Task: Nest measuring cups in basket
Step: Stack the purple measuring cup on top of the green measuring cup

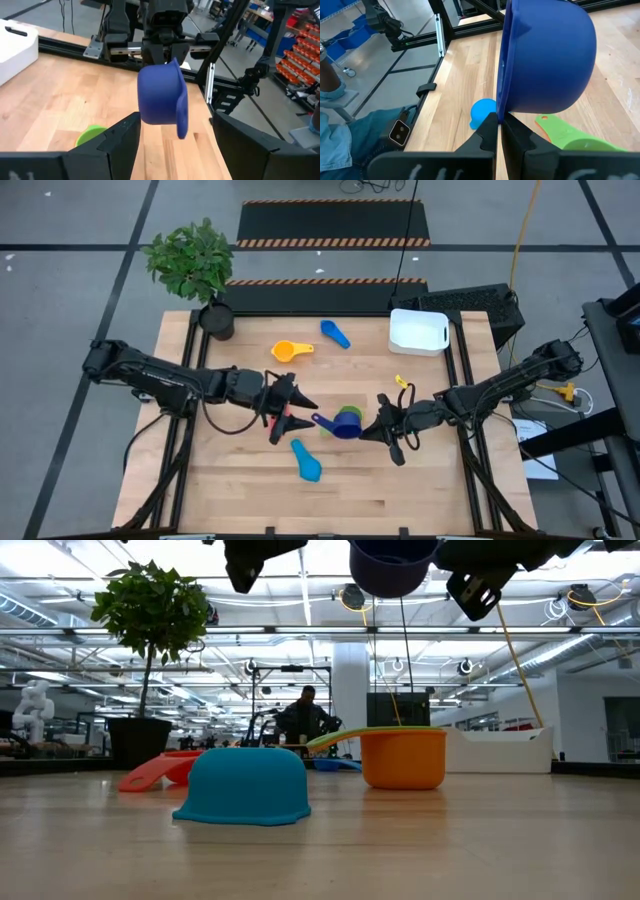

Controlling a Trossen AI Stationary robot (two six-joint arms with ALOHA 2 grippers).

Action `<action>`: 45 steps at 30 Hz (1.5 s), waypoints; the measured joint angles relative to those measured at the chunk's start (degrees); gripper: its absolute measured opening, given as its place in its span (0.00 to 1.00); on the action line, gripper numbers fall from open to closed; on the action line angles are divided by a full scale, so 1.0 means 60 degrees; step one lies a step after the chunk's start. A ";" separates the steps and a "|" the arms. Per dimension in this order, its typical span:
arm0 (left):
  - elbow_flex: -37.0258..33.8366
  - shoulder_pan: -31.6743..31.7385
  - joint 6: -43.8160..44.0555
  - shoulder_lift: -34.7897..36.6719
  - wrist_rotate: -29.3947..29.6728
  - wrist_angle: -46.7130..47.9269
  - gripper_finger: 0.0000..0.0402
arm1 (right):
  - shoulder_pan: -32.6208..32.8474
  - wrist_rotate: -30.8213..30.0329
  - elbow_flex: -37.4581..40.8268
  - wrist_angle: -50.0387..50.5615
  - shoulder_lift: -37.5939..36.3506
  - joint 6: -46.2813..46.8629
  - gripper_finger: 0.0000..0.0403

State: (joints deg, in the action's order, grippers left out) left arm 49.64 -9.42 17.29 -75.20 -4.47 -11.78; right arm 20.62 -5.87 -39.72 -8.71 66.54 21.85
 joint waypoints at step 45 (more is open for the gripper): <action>0.1498 -0.0118 -0.0577 -0.0958 -0.0963 0.1994 0.02 | 0.0011 0.0492 0.0004 0.0408 0.0004 -0.0033 0.01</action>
State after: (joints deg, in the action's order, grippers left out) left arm 58.63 -10.13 13.82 -80.95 -10.25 0.19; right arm 20.69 -2.92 -39.70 -6.26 66.57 21.65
